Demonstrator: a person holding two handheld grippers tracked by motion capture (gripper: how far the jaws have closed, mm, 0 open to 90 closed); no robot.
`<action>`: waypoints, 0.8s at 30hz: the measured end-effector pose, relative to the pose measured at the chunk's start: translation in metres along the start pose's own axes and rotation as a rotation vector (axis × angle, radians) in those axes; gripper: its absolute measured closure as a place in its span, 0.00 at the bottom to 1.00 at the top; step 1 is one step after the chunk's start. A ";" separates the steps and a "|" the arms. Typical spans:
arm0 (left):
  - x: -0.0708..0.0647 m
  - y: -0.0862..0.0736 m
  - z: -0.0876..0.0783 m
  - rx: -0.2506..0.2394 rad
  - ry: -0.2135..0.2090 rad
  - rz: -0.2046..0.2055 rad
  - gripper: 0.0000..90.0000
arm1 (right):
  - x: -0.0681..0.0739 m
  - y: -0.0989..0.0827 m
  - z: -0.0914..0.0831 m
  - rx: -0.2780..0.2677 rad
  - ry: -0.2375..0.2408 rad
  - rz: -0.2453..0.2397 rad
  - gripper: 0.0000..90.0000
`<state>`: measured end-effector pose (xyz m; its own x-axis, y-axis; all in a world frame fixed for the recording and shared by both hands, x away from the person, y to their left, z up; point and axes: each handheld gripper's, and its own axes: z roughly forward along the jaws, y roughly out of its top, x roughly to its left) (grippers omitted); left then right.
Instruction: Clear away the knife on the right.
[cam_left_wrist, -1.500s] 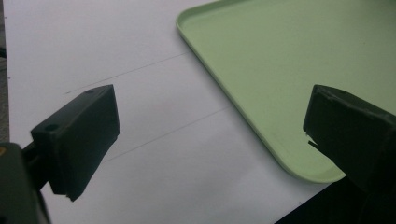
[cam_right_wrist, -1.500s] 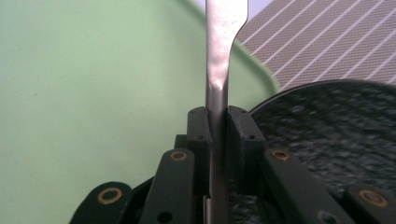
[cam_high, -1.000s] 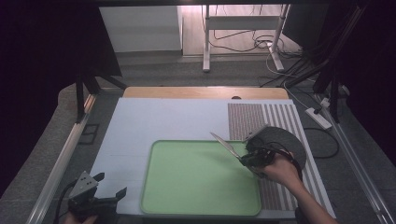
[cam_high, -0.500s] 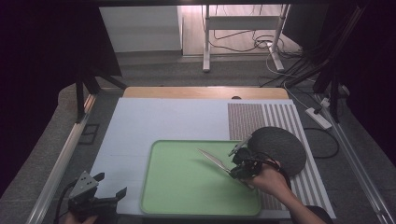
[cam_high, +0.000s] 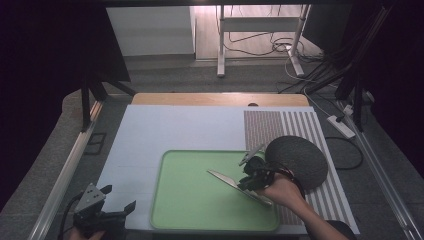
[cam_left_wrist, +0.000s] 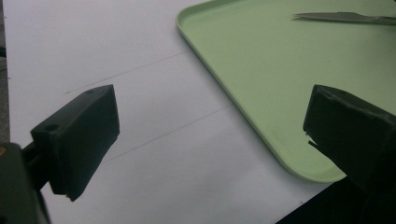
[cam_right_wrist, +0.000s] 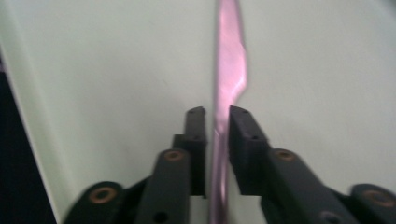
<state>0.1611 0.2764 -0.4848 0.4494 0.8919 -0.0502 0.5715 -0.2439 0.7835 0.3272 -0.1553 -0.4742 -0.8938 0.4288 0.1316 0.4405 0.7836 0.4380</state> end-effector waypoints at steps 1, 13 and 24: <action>0.000 0.000 0.000 0.000 0.000 0.001 0.05 | 0.002 0.004 0.001 -0.002 0.008 -0.021 0.96; 0.000 -0.001 0.000 -0.003 0.000 -0.002 0.05 | 0.005 0.041 0.053 0.058 -0.003 -0.190 1.00; 0.000 0.000 -0.001 -0.004 0.001 -0.002 0.05 | -0.037 0.017 0.031 0.062 -0.040 -0.046 1.00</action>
<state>0.1606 0.2769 -0.4847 0.4471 0.8930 -0.0512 0.5702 -0.2404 0.7856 0.3700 -0.1442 -0.4995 -0.9097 0.4081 0.0763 0.4043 0.8290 0.3863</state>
